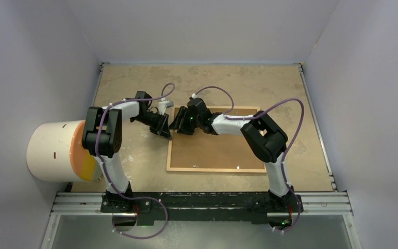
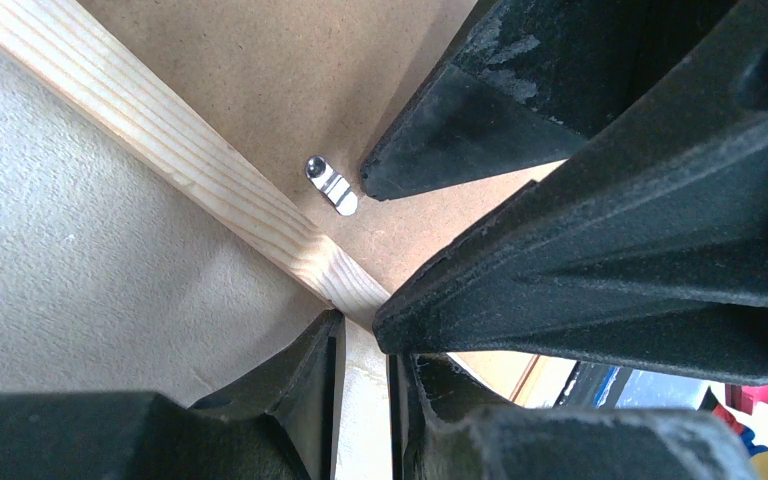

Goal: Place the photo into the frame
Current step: Install the photo frame at the center of the board.

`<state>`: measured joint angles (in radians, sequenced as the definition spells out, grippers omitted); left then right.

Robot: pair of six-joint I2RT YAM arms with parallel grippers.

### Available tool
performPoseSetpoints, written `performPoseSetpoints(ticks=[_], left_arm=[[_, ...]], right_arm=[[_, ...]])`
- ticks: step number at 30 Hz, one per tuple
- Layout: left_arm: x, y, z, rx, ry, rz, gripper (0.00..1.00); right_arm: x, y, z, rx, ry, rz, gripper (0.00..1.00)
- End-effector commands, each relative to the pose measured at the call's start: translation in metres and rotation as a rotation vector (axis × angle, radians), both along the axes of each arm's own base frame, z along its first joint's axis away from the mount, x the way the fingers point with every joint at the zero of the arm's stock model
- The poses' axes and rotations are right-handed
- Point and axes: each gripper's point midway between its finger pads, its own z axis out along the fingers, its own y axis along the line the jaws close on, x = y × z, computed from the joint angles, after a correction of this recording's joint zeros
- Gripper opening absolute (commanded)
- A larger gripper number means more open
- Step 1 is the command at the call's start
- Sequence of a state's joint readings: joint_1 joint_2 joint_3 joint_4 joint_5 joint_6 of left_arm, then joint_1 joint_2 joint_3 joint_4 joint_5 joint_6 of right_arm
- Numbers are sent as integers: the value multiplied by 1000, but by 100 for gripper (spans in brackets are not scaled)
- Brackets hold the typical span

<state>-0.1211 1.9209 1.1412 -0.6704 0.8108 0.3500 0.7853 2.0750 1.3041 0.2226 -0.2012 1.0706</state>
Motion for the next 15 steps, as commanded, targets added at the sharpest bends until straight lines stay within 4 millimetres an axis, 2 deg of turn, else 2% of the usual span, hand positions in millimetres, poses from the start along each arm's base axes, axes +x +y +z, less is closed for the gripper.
performPoseSetpoints(ticks=[1, 15], left_arm=[[-11, 21, -38, 151, -6, -49, 5], [-12, 22, -37, 149, -11, -65, 2]], right_arm=[[-1, 5, -2, 12, 25, -12, 55], [5, 12, -10, 25, 41, -31, 53]])
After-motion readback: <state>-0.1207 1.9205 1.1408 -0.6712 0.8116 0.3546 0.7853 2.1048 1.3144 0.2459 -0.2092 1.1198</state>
